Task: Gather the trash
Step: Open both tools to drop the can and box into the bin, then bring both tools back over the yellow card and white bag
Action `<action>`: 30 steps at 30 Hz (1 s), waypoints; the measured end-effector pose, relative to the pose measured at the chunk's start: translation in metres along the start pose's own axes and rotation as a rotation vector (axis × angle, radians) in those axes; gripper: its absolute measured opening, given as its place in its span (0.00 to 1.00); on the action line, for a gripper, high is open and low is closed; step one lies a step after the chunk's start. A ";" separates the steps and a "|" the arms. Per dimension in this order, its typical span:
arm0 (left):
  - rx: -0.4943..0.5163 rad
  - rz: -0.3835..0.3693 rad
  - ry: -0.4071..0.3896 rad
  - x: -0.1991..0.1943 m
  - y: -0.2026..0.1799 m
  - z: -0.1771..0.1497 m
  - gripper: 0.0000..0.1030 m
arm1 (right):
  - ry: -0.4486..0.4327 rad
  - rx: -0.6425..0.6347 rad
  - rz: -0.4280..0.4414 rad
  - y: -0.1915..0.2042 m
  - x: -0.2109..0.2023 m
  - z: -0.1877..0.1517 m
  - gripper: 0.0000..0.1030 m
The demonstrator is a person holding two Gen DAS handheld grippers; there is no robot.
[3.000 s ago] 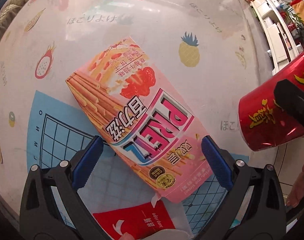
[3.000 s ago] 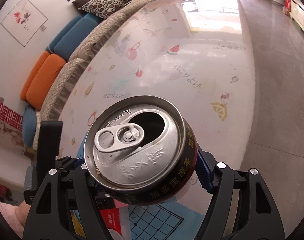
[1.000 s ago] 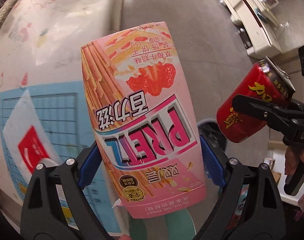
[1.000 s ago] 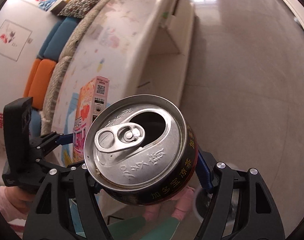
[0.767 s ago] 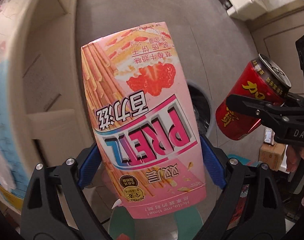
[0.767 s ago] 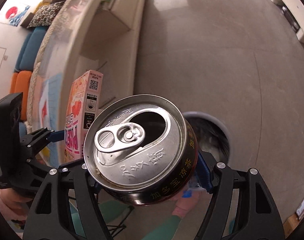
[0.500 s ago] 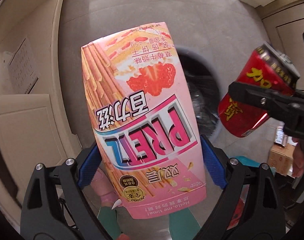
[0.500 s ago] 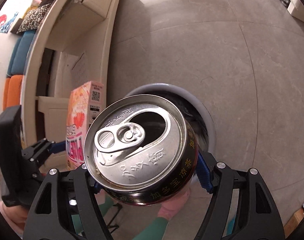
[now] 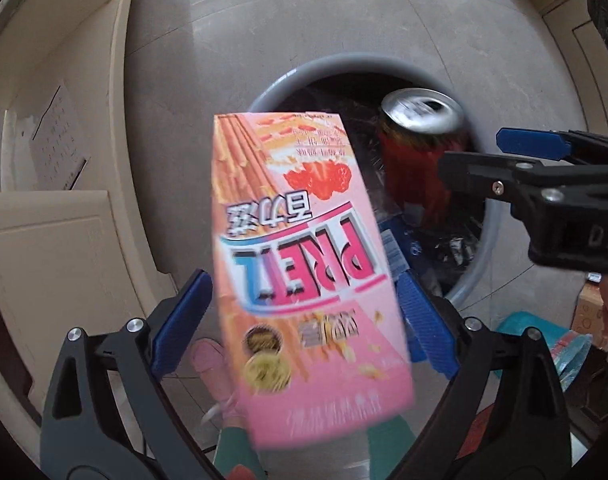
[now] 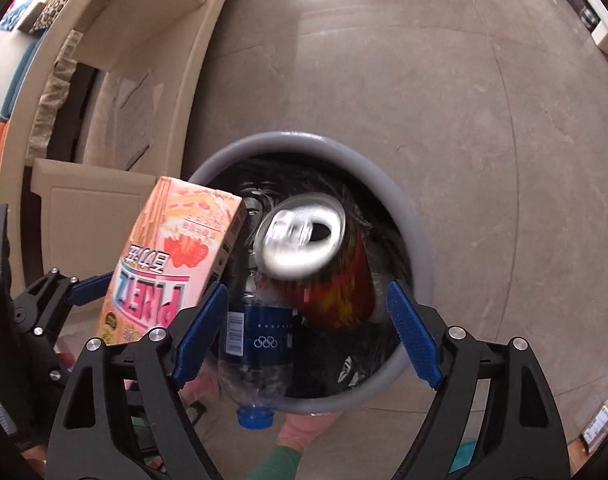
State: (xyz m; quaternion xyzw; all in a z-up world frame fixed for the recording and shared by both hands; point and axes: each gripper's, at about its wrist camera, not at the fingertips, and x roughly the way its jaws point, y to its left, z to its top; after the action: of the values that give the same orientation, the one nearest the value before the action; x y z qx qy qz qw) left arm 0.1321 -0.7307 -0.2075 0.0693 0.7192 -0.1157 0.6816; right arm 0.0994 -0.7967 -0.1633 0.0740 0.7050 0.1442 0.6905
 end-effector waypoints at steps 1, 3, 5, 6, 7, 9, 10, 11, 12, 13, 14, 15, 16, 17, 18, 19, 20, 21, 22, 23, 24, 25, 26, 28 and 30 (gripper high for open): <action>-0.012 -0.009 -0.006 -0.007 0.000 0.001 0.90 | -0.007 0.002 -0.009 0.000 -0.007 0.002 0.79; -0.020 -0.021 -0.016 -0.016 -0.003 -0.001 0.91 | -0.019 0.019 -0.011 0.001 -0.023 0.002 0.79; -0.025 -0.041 -0.010 -0.023 0.003 -0.011 0.91 | -0.036 0.040 -0.005 -0.001 -0.039 0.005 0.79; -0.027 -0.053 -0.005 -0.025 0.001 -0.011 0.92 | -0.046 0.043 0.001 0.000 -0.048 0.006 0.79; -0.027 -0.059 -0.002 -0.027 0.004 -0.014 0.92 | -0.055 0.042 0.002 -0.001 -0.055 0.010 0.79; -0.035 -0.083 -0.012 -0.033 0.018 -0.014 0.92 | -0.068 0.035 0.002 0.003 -0.070 0.012 0.79; -0.042 -0.102 -0.016 -0.043 0.025 -0.020 0.91 | -0.075 0.028 0.001 0.005 -0.077 0.014 0.79; -0.050 -0.111 -0.025 -0.058 0.035 -0.029 0.91 | -0.081 0.022 -0.001 0.005 -0.083 0.017 0.79; -0.059 -0.121 -0.036 -0.068 0.038 -0.032 0.91 | -0.085 0.016 -0.001 0.008 -0.088 0.020 0.79; -0.070 -0.128 -0.047 -0.074 0.040 -0.031 0.91 | -0.088 0.009 -0.004 0.012 -0.095 0.022 0.79; -0.077 -0.131 -0.060 -0.082 0.042 -0.033 0.91 | -0.093 0.002 -0.008 0.015 -0.100 0.024 0.79; -0.083 -0.138 -0.072 -0.088 0.047 -0.034 0.91 | -0.099 -0.002 -0.007 0.018 -0.104 0.025 0.79; -0.095 -0.145 -0.083 -0.097 0.052 -0.034 0.91 | -0.104 -0.005 -0.002 0.022 -0.109 0.027 0.79; -0.106 -0.151 -0.098 -0.106 0.056 -0.036 0.91 | -0.106 -0.012 0.004 0.026 -0.113 0.029 0.79; -0.116 -0.158 -0.117 -0.117 0.062 -0.038 0.91 | -0.110 -0.022 0.010 0.032 -0.118 0.032 0.79; -0.128 -0.162 -0.139 -0.131 0.071 -0.042 0.91 | -0.114 -0.038 0.022 0.041 -0.123 0.036 0.79; -0.141 -0.165 -0.158 -0.143 0.079 -0.045 0.91 | -0.116 -0.056 0.036 0.050 -0.127 0.039 0.79; -0.159 -0.173 -0.174 -0.156 0.090 -0.050 0.92 | -0.120 -0.077 0.058 0.062 -0.133 0.045 0.79; -0.188 -0.189 -0.195 -0.172 0.107 -0.056 0.92 | -0.124 -0.096 0.090 0.076 -0.139 0.051 0.79; -0.215 -0.201 -0.216 -0.187 0.122 -0.063 0.92 | -0.124 -0.112 0.127 0.088 -0.144 0.058 0.79; -0.247 -0.213 -0.237 -0.203 0.142 -0.072 0.92 | -0.117 -0.125 0.179 0.104 -0.151 0.065 0.80; -0.279 -0.219 -0.255 -0.216 0.161 -0.082 0.93 | -0.101 -0.144 0.250 0.125 -0.155 0.075 0.81; -0.316 -0.217 -0.280 -0.231 0.185 -0.094 0.93 | -0.084 -0.168 0.317 0.147 -0.157 0.083 0.81; -0.387 -0.203 -0.322 -0.252 0.231 -0.121 0.93 | -0.040 -0.238 0.423 0.196 -0.158 0.096 0.82; -0.463 -0.163 -0.324 -0.264 0.279 -0.148 0.93 | 0.005 -0.337 0.487 0.255 -0.152 0.106 0.83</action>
State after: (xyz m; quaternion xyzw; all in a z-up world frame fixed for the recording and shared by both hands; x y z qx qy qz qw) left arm 0.0768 -0.4082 0.0420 -0.1655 0.6116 -0.0123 0.7735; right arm 0.1858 -0.5905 0.0590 0.1248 0.6343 0.4211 0.6362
